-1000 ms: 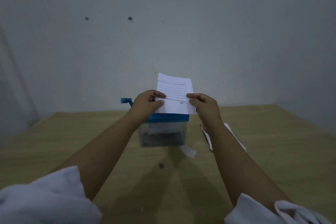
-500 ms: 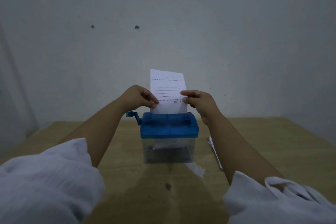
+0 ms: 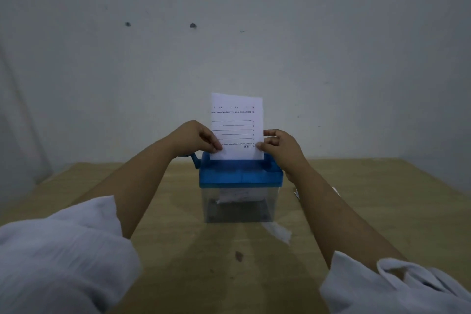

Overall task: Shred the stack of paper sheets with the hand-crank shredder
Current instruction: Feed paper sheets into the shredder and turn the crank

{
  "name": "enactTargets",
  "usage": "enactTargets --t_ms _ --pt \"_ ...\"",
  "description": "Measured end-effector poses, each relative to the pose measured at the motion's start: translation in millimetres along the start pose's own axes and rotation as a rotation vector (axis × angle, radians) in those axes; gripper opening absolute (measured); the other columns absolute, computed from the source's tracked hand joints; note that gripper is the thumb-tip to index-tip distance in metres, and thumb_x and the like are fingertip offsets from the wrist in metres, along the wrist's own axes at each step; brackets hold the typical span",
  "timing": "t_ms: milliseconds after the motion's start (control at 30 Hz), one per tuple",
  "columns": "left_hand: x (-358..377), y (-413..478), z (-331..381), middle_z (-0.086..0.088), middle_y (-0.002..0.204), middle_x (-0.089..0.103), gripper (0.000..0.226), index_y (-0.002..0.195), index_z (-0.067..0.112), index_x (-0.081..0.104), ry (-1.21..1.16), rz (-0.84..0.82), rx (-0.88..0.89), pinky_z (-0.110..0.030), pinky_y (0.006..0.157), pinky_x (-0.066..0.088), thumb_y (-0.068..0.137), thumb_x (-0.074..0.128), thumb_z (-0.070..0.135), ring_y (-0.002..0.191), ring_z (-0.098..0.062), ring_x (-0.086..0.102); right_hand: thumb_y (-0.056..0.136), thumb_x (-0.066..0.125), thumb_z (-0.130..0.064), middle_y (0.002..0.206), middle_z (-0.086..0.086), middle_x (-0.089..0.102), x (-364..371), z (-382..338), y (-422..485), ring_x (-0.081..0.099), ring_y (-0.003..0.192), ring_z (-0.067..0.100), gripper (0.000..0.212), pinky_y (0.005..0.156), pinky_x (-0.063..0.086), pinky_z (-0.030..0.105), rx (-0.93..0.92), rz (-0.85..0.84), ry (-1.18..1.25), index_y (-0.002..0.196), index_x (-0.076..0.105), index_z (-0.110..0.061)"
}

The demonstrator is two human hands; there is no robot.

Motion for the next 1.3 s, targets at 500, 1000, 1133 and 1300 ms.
enactTargets --t_ms 500,1000,1133,1300 --pt "-6.5 -41.4 -2.0 -0.009 0.129 0.057 0.035 0.130 0.006 0.055 0.560 -0.046 -0.182 -0.023 0.094 0.041 0.095 0.052 0.009 0.116 -0.021 0.053 0.095 0.053 -0.024 0.086 0.003 0.057 6.3 7.2 -11.1 0.048 0.074 0.013 0.022 0.063 0.041 0.019 0.003 0.035 -0.100 0.095 0.062 -0.003" --pt "25.8 -45.9 -41.9 -0.008 0.113 0.062 0.056 0.115 0.003 0.063 0.509 -0.108 -0.373 -0.028 0.086 0.047 0.071 0.081 0.033 0.104 -0.020 0.059 0.090 0.061 -0.027 0.092 0.007 0.062 6.8 20.9 -12.6 0.055 0.079 0.017 0.023 0.065 0.046 0.021 0.007 0.049 -0.062 0.094 0.065 -0.005" --pt "47.3 -38.3 -59.2 -0.006 0.110 0.066 0.057 0.112 0.007 0.065 0.523 -0.078 -0.459 -0.029 0.089 0.050 0.066 0.084 0.035 0.101 -0.020 0.061 0.089 0.063 -0.024 0.097 0.005 0.064 5.8 27.2 -12.3 0.057 0.077 0.008 0.022 0.057 0.047 0.010 -0.019 0.049 -0.046 0.102 0.064 -0.006" --pt "53.2 -35.9 -66.0 -0.008 0.102 0.068 0.043 0.105 0.006 0.068 0.387 0.064 -0.499 -0.027 0.080 0.049 0.069 0.083 0.025 0.095 -0.020 0.064 0.090 0.061 -0.027 0.116 0.005 0.062 7.1 29.1 -9.6 0.058 0.097 0.014 0.034 0.072 0.049 0.015 -0.041 0.034 -0.067 0.119 0.058 -0.009"
Point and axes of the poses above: each hand's wrist, its own y-axis towards the middle knuckle, its own x-axis out of the palm, z = x × y, the point moved 5 cm from there along y, towards the middle knuckle
